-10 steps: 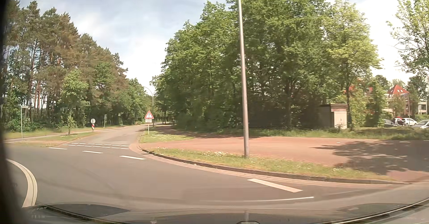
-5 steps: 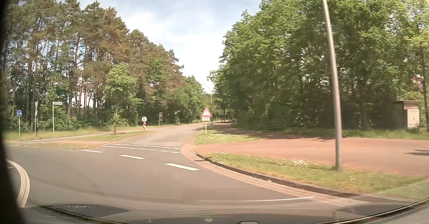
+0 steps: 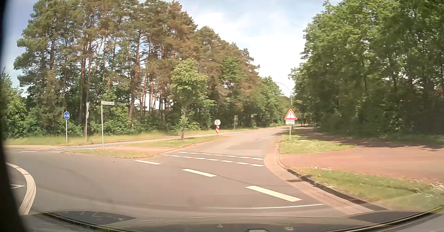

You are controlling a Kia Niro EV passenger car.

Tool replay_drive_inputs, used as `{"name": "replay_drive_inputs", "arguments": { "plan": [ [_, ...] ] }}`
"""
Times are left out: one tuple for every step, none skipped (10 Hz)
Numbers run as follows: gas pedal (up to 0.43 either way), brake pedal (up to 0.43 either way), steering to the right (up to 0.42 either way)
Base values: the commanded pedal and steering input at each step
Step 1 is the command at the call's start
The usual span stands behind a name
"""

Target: Follow the waypoints while adhering to traffic rules and regulations

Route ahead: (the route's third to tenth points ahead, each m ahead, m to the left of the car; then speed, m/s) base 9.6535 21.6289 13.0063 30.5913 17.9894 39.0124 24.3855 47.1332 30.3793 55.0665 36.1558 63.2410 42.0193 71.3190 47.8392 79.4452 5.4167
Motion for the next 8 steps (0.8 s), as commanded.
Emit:
{"name": "replay_drive_inputs", "arguments": {
  "plan": [
    [0.118,0.000,-0.410],
    [0.118,0.000,-0.409],
    [0.118,0.000,-0.404],
    [0.118,0.000,-0.402],
    [0.118,0.000,-0.401],
    [0.130,0.000,-0.401],
    [0.130,0.000,-0.402],
    [0.130,0.000,-0.401]
  ]
}}
